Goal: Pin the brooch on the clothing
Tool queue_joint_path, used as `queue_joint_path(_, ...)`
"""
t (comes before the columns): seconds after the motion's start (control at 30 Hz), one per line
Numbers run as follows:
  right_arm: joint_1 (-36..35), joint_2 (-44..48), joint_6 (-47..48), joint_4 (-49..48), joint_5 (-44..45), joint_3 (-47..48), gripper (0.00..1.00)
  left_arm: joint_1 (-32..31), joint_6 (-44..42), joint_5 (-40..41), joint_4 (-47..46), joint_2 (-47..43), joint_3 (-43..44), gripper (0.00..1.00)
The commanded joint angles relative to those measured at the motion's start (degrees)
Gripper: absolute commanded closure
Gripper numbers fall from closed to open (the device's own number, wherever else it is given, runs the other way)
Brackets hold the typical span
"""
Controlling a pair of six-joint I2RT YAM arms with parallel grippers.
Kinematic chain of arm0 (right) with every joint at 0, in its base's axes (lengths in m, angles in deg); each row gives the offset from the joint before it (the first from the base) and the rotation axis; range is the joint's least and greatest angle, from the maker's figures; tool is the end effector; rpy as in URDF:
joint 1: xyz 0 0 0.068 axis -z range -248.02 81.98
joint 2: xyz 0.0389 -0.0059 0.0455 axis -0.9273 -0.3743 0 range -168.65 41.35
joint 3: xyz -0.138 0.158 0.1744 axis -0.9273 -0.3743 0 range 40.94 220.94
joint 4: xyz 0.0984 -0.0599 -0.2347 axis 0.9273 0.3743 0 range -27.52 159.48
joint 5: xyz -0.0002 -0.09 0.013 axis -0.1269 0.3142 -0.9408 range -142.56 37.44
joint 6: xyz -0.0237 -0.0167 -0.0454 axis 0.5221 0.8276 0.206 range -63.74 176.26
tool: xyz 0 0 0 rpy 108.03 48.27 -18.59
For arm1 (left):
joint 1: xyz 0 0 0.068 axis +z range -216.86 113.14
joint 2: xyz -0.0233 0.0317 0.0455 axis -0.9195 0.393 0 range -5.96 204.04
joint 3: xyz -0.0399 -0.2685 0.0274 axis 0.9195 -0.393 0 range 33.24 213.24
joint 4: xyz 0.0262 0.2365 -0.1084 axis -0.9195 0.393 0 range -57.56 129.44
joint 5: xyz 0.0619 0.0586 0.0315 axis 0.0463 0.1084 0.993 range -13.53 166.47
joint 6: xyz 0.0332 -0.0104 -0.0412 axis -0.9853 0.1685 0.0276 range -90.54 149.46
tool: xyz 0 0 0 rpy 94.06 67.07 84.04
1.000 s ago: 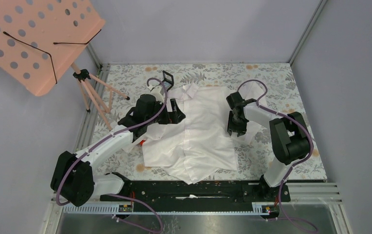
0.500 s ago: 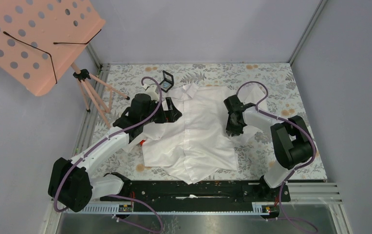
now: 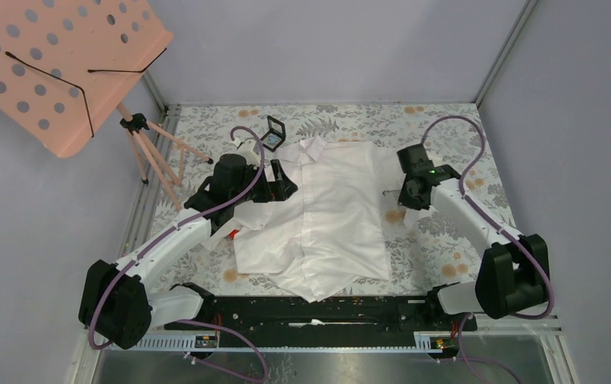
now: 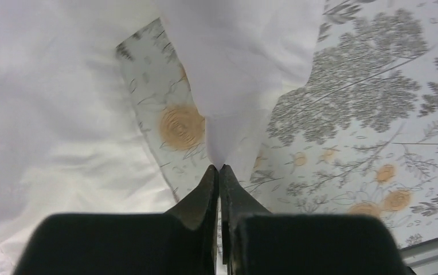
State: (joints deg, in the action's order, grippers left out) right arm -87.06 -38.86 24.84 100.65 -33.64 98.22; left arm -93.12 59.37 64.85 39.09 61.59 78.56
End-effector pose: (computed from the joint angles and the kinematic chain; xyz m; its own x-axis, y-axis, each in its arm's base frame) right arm 0.2649 0.0792 0.2393 -0.7899 0.2491 -0.5604 0.2944 0.9556 0.0098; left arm 0.2335 -0.1232 0.2677 -0.6706 -0.2137 -0.7104 0.2967 0.8004 -0.5209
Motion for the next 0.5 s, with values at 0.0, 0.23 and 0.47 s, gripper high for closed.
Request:
queue_joint_path(0.0, 8.7, 4.4, 3.7, 2.6, 1.3, 0.4, 1.0, 0.5, 0.5, -0.7, -3.3, -0.7, -0.4, 0.04)
queue_joint_path(0.23, 24.4, 6.2, 8.1, 0.4, 12.0, 5.1, 1.0, 1.1, 2.5, -1.4, -4.8, -0.8, -1.9, 0.04)
queue_joint_path(0.47, 38.4, -2.3, 8.8, -0.8, 14.8, 12.9, 1.0, 2.6, 4.7, -1.5, -4.6, -2.5, -3.2, 0.04)
